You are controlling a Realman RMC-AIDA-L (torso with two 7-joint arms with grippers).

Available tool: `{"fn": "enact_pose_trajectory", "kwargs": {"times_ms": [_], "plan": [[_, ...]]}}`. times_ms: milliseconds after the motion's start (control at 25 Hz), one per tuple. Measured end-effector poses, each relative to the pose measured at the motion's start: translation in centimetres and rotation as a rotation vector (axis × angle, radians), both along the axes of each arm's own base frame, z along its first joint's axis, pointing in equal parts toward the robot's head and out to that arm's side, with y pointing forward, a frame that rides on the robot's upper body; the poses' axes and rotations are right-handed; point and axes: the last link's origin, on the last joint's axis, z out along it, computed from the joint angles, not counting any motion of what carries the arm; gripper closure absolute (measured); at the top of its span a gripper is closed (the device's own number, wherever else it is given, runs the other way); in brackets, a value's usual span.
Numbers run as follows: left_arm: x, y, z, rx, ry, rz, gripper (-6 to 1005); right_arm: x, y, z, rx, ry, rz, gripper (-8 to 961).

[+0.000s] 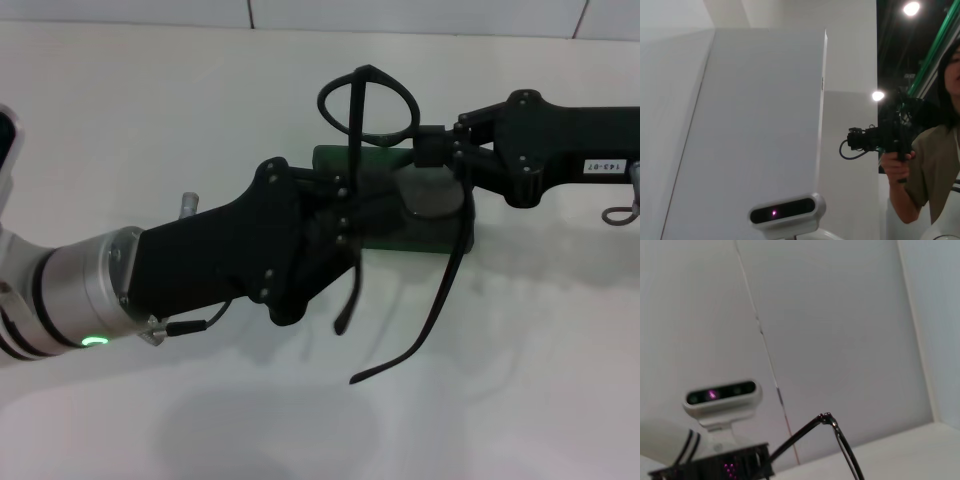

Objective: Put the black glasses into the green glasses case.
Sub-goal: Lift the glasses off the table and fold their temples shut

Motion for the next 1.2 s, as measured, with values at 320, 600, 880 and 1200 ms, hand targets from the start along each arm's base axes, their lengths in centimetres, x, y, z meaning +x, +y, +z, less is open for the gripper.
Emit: {"fn": "enact_pose_trajectory", "kwargs": {"times_ms": [320, 600, 880, 1200], "plan": [[-0.1, 0.1, -0.2, 0.001, 0.003, 0.016, 948, -0.7, -0.2, -0.8, -0.048, 0.018, 0.035, 913], [-0.2, 0.4, -0.4, 0.002, 0.013, 0.032, 948, -1.3, -0.6, -1.5, -0.088, 0.031, 0.07, 912], [-0.2, 0.6, -0.6, 0.01, 0.024, 0.049, 948, -1.8, -0.8, -1.5, -0.107, 0.041, 0.094, 912], [-0.2, 0.7, -0.7, 0.009, 0.026, 0.053, 948, -1.8, -0.7, -1.5, -0.104, 0.041, 0.097, 913]]}}
